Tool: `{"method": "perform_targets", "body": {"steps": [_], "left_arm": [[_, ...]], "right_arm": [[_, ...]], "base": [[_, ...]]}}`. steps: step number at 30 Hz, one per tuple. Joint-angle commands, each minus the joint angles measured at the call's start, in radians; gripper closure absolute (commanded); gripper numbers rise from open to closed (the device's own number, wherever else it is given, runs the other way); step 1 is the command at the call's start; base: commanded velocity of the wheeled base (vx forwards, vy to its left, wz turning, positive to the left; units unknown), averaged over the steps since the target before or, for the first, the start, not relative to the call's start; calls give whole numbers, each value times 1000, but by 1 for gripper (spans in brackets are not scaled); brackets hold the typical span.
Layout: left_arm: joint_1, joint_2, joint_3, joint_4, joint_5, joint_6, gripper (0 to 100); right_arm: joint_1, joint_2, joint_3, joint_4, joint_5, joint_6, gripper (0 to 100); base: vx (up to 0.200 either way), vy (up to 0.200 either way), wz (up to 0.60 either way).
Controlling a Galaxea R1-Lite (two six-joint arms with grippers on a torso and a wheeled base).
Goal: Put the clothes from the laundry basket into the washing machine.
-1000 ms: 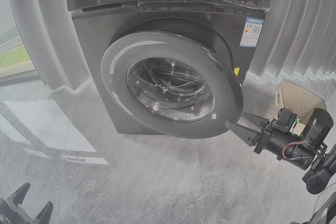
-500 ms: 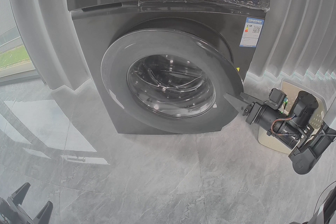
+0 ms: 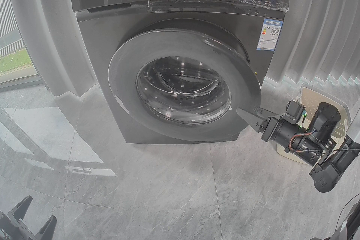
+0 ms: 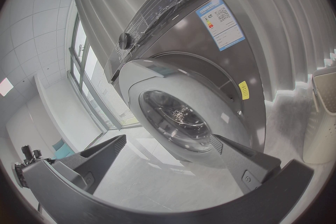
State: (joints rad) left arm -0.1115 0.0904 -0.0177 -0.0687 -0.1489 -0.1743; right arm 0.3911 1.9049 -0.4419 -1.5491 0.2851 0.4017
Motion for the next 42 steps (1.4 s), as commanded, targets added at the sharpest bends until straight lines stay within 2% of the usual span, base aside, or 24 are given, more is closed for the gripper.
{"method": "perform_targets", "body": {"steps": [1,3,6,13,21,24,30,34,38,42], "left_arm": [[0,2,18,-2,0,-2,0],[0,2,18,-2,0,-2,0],[0,2,18,-2,0,2,0],[0,2,18,0,0,2,0],[0,2,18,0,3,2,0],[0,2,18,-2,35,-2,0],[0,2,18,0,38,6,0],[0,2,18,0,38,6,0],[0,2,18,0,38,6,0],[0,2,18,0,38,6,0]], "right_arm": [[29,-12,26,-2,-1,-24,0],[40,-21,55,0,-1,-76,0],[48,-21,71,-2,-3,-104,0],[42,-1,20,-2,-12,-101,0],[37,3,9,-2,-15,-104,0],[38,2,-3,-2,-15,-107,0],[-3,8,-17,-2,-14,-109,0],[-15,23,-34,-2,-20,-107,0],[-26,28,-54,-2,-66,-106,0],[-23,28,-54,-2,-69,-104,0]], "base": [[0,0,0],[0,0,0],[0,0,0],[0,0,0],[0,0,0],[0,0,0],[200,0,0],[0,0,0],[0,0,0],[0,0,0]]}}
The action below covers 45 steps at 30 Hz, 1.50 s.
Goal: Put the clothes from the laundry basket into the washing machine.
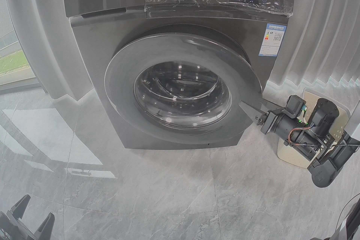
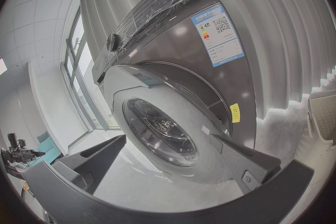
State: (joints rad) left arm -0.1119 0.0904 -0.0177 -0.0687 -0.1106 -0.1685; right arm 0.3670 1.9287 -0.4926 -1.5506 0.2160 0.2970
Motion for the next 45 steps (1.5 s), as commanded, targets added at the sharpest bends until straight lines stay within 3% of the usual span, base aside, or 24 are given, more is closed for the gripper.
{"method": "perform_targets", "body": {"steps": [1,10,30,36,45], "left_arm": [[0,2,18,0,0,-2,0],[0,2,18,0,2,-3,0],[0,2,18,0,0,-2,0],[0,2,18,0,0,-2,0],[0,2,18,0,2,-5,0]], "right_arm": [[3,4,0,0,-1,1,0],[9,1,20,1,0,-4,0],[-17,-2,-32,0,-7,-2,0],[-30,3,-64,1,-63,1,0],[-30,1,-64,1,-67,1,0]], "base": [[0,0,0],[0,0,0],[0,0,0],[0,0,0],[67,0,0]]}}
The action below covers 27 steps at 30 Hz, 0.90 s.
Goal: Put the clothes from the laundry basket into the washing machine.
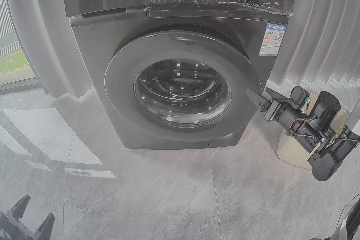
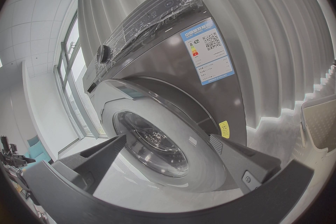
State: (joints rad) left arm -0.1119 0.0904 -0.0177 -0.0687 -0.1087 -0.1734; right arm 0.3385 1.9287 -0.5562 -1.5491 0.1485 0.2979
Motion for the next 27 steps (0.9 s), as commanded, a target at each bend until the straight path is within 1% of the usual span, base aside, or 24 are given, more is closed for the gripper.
{"method": "perform_targets", "body": {"steps": [1,13,14,18,21,27], "left_arm": [[0,2,18,0,0,2,0],[0,2,18,0,-2,5,0],[0,2,18,0,-2,0,0],[0,2,18,0,1,-3,0],[0,2,18,0,1,-3,0],[0,2,18,0,0,-1,0]], "right_arm": [[-1,1,-1,0,0,0,0],[-1,1,-1,0,0,0,0],[-1,1,1,-2,0,0,0],[0,3,1,0,0,-2,0],[0,3,1,-2,0,-2,0],[0,3,5,0,0,-3,0]], "base": [[0,0,0],[0,0,0],[0,0,0],[0,0,0],[200,0,0],[0,0,0]]}}
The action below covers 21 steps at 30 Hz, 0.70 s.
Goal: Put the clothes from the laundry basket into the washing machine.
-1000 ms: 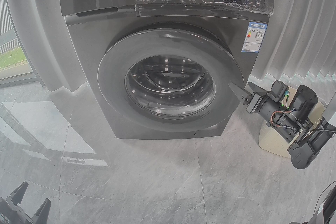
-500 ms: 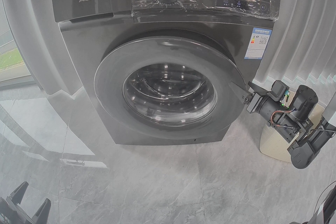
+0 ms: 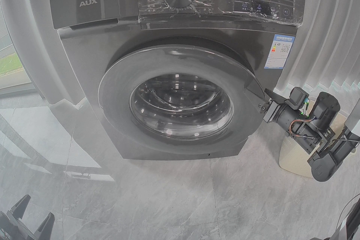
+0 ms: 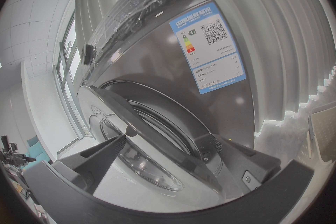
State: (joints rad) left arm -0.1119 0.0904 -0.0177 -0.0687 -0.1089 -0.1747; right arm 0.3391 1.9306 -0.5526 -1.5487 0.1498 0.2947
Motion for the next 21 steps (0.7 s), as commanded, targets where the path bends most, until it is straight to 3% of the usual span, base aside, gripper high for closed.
{"method": "perform_targets", "body": {"steps": [1,13,18,21], "left_arm": [[0,2,18,0,0,0,0],[0,2,18,0,0,0,0],[0,2,18,0,-2,0,0],[0,2,18,-2,-3,-2,0]], "right_arm": [[1,1,3,-1,-1,0,0],[12,-16,42,-2,10,-3,0],[49,-47,115,-2,86,-40,0],[50,-50,125,-2,96,-55,0]], "base": [[0,0,0],[0,0,0],[0,0,0],[0,200,0]]}}
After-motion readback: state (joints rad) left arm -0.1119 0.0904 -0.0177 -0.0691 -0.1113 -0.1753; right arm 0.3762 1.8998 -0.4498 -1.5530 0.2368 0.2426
